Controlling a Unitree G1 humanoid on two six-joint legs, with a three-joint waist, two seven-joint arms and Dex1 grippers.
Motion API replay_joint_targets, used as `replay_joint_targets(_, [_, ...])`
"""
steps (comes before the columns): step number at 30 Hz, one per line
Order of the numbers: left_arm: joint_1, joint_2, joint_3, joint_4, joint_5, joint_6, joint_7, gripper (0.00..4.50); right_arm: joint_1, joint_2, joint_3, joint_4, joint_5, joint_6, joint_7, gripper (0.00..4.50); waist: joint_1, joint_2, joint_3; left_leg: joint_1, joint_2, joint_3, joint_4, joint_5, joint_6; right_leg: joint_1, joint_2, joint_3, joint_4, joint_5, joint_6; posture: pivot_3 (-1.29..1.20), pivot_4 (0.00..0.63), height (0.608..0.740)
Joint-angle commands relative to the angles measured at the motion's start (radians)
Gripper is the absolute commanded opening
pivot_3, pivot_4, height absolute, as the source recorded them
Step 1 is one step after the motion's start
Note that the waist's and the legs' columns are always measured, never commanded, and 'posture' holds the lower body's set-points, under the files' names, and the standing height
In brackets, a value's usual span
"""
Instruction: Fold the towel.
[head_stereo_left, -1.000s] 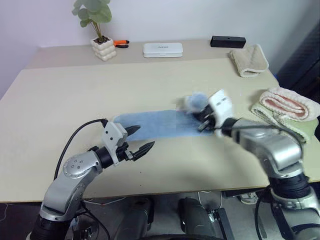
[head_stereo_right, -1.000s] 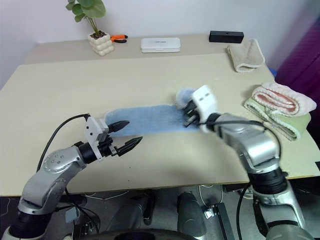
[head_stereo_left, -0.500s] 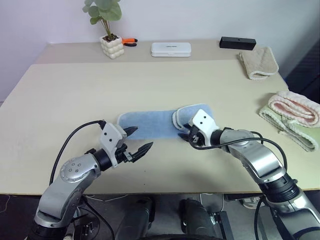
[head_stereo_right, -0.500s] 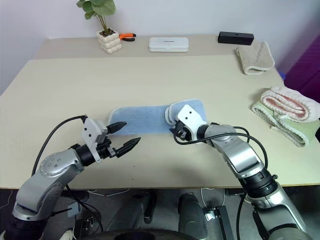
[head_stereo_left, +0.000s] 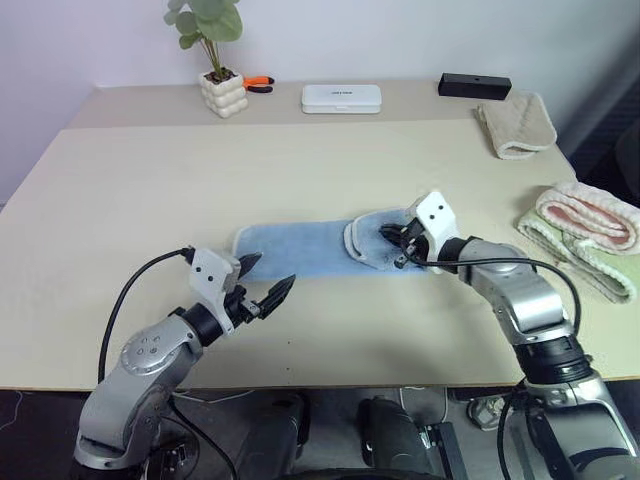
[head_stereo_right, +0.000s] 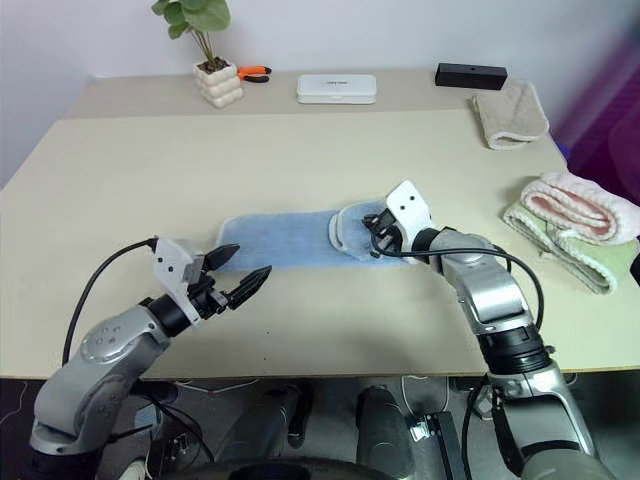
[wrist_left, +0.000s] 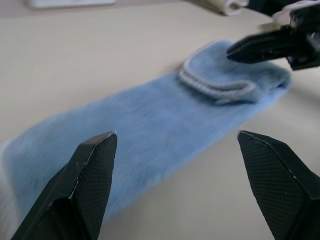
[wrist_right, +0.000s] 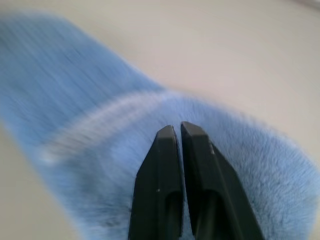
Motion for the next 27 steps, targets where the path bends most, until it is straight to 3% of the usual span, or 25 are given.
replay_joint_targets(1, [0.046, -0.030, 0.038, -0.044, -0.022, -0.024, 0.027, 3.95, 0.000, 0.026, 0.049, 0.053, -0.053, -0.074, 0.022, 0.05, 0.000, 0.000, 0.000, 0.000, 0.000, 0.000, 0.000, 0.000, 0.000, 0.000, 0.000, 0.000, 0.000, 0.000, 0.000, 0.00, 0.150, 0.740])
replay_joint_targets(4, [0.121, -0.062, 0.056, -0.061, -0.030, -0.030, 0.049, 3.95, 0.033, 0.019, 0.091, 0.063, -0.083, -0.111, 0.061, 0.05, -0.004, 0.000, 0.000, 0.000, 0.000, 0.000, 0.000, 0.000, 0.000, 0.000, 0.000, 0.000, -0.001, 0.000, 0.000, 0.00, 0.150, 0.740])
replay_joint_targets(8, [0.227, -0.093, 0.059, -0.068, -0.014, -0.026, 0.092, 3.95, 0.006, 0.027, 0.024, 0.031, -0.063, -0.160, 0.058, 0.05, -0.002, -0.001, -0.001, 0.001, 0.000, 0.000, 0.000, 0.000, 0.000, 0.001, 0.000, 0.000, 0.000, -0.001, -0.003, 0.00, 0.150, 0.740])
replay_joint_targets(9, [0.252, -0.110, 0.062, -0.070, -0.033, -0.008, 0.109, 3.95, -0.016, 0.023, 0.006, 0.022, -0.058, -0.199, 0.066, 0.28, -0.002, -0.001, -0.001, 0.001, 0.000, 0.000, 0.000, 0.000, 0.000, 0.001, 0.000, 0.000, 0.000, -0.002, -0.003, 0.00, 0.150, 0.740])
replay_joint_targets(10, [0.273, -0.129, 0.065, -0.074, -0.053, 0.001, 0.122, 3.95, -0.033, 0.013, -0.001, 0.012, -0.063, -0.244, 0.080, 0.60, -0.002, -0.001, -0.001, 0.001, 0.000, 0.000, 0.000, 0.000, 0.000, 0.001, 0.000, 0.000, 0.000, -0.002, -0.003, 0.00, 0.150, 0.740])
replay_joint_targets(12, [0.284, -0.206, 0.111, -0.065, -0.144, 0.046, 0.193, 4.48, -0.058, -0.007, 0.004, -0.006, -0.077, -0.302, 0.116, 1.38, -0.004, -0.001, 0.000, 0.001, 0.000, 0.000, 0.001, 0.000, 0.000, 0.001, 0.000, 0.000, -0.001, -0.002, -0.003, 0.00, 0.150, 0.740])
replay_joint_targets(17, [0.219, -0.324, 0.208, -0.011, -0.356, 0.141, 0.345, 4.50, -0.074, -0.008, 0.020, -0.058, -0.055, -0.319, 0.183, 3.92, -0.009, -0.001, -0.001, 0.001, 0.000, 0.001, 0.001, -0.001, 0.001, 0.002, 0.000, 0.000, -0.003, 0.000, 0.000, 0.00, 0.150, 0.740])
replay_joint_targets(22, [0.085, -0.417, 0.297, 0.119, -0.584, 0.198, 0.542, 4.50, -0.032, 0.006, 0.071, -0.113, -0.091, -0.370, 0.211, 3.92, 0.003, -0.002, -0.002, 0.002, 0.000, 0.000, 0.002, -0.001, 0.002, 0.004, 0.000, 0.000, -0.005, 0.000, 0.000, 0.00, 0.150, 0.740])
replay_joint_targets(27, [-0.032, -0.448, 0.322, 0.235, -0.703, 0.205, 0.653, 4.50, -0.012, 0.027, 0.092, -0.148, -0.103, -0.365, 0.200, 3.92, 0.003, -0.002, -0.002, 0.007, 0.000, -0.001, 0.002, -0.001, 0.000, 0.010, 0.000, -0.001, -0.004, 0.000, 0.000, 0.00, 0.150, 0.740])
